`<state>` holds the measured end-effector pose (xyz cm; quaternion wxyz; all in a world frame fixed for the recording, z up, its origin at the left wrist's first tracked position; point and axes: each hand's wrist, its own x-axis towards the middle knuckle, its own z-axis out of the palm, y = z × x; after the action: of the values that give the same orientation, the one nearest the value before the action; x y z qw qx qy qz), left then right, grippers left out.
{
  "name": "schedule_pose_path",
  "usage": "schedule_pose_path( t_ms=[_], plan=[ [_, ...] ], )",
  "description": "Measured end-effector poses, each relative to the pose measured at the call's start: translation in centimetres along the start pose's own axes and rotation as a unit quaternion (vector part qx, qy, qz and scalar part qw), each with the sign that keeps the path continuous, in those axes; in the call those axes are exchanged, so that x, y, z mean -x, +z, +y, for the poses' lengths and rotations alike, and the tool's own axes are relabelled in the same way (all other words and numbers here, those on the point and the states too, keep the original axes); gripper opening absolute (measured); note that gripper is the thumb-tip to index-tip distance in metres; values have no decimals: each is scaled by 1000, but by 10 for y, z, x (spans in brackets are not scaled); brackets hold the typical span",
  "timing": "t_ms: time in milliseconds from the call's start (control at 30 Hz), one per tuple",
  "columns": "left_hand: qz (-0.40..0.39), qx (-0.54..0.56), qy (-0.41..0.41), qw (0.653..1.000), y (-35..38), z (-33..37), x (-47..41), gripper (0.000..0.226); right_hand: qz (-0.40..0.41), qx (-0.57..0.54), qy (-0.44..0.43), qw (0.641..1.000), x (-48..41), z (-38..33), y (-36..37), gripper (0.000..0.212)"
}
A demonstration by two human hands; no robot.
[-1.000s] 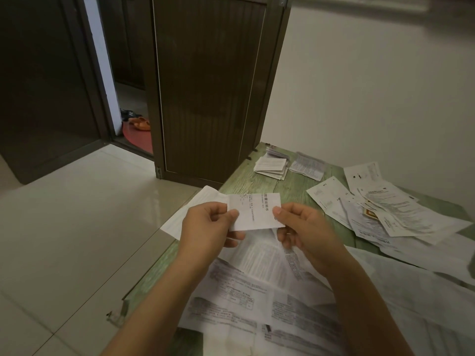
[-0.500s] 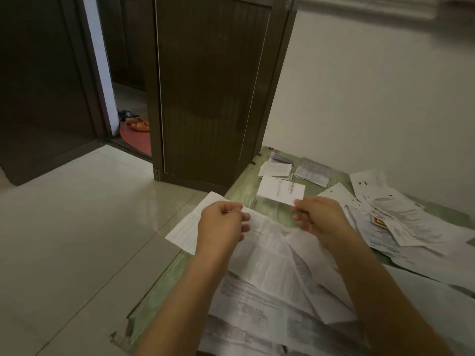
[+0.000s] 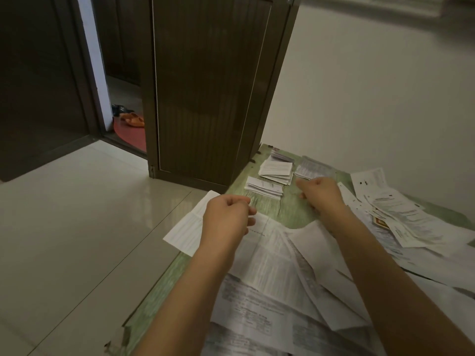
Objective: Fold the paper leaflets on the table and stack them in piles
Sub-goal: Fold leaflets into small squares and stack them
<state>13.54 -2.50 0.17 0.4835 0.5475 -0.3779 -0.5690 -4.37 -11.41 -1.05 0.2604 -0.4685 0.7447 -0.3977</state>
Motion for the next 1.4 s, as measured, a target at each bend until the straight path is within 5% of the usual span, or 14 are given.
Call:
schedule_pose_path(
  t_ms=[200, 267, 433, 533, 700, 933, 1033, 1167, 1400],
  plan=[
    [-9, -37, 10, 999, 7, -6, 10, 18, -35, 17, -44, 998, 53, 22, -54, 6],
    [-15, -59, 16, 998, 11, -11, 16, 20, -32, 57, -60, 996, 66, 33, -65, 29],
    [-35, -137, 30, 990, 19, -22, 27, 18, -173, 136, -29, 975, 91, 53, -68, 97],
    [-36, -163, 36, 985, 19, -27, 31, 19, -142, 176, -41, 973, 92, 64, -62, 109],
    [-25, -168, 45, 984, 14, -31, 30, 18, -52, 145, -98, 983, 93, 71, -62, 81],
    [-49, -134, 55, 988, 13, -27, 31, 10, -52, -203, -27, 978, 99, 62, -92, 35],
    [-90, -133, 42, 986, 17, -26, 35, 33, -105, -329, 24, 938, 99, 60, -97, 36],
    [-155, -98, -1, 983, 23, -29, 41, 79, -151, -337, 40, 929, 101, 57, -87, 46],
    [-242, 70, -122, 960, 31, -22, 46, 62, -113, -383, 44, 916, 112, 56, -63, 33]
  ],
)
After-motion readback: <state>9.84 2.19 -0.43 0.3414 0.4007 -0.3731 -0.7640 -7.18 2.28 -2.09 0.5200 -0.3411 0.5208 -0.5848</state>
